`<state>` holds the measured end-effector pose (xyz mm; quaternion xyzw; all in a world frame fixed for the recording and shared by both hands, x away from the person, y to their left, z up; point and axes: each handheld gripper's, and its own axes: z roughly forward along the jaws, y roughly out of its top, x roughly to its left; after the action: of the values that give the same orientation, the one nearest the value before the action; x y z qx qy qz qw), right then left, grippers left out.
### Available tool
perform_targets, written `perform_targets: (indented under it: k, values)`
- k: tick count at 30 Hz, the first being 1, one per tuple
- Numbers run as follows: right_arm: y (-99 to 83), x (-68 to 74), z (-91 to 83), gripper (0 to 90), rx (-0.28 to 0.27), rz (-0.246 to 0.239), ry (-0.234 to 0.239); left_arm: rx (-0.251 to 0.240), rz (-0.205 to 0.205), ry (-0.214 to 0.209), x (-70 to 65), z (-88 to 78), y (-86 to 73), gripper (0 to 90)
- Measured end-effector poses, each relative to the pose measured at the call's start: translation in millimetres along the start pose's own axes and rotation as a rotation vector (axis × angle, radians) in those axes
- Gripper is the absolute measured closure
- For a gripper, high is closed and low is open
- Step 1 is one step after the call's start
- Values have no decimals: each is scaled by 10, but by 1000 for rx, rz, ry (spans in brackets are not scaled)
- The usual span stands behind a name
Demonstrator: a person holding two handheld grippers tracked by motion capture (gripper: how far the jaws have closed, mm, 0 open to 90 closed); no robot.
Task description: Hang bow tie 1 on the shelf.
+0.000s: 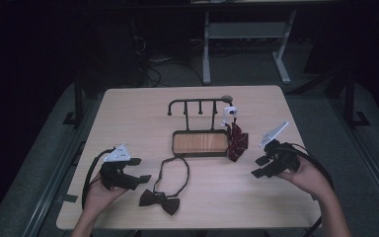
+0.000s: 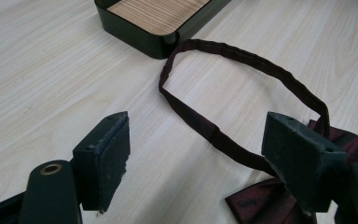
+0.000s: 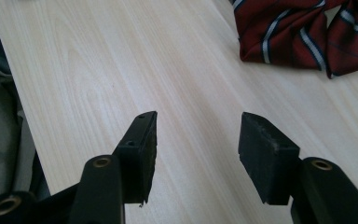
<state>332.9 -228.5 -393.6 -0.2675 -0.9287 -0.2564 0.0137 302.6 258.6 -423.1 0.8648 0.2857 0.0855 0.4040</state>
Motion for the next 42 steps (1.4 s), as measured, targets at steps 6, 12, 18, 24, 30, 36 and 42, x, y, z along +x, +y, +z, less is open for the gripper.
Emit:
perform_targets:
  k: [6,12,18,24,30,36,42]
  values:
    - [-86,57,41,449,-11,-1,-8,4,0,3,-5,11,1,233]
    - [-165,78,75,420,-29,10,-6,12,3,4,-19,17,5,234]
    - [-226,92,98,408,-26,13,-13,27,2,-8,-26,26,27,242]
    - [-293,119,116,381,-48,21,-19,35,14,-10,-53,46,72,260]
    - [-307,156,167,377,-57,9,-22,52,33,-8,-49,52,151,269]
    - [-319,170,153,369,-67,9,-21,71,25,-23,-47,91,202,314]
    - [-366,177,133,366,-75,18,-21,121,46,-39,-15,145,290,356]
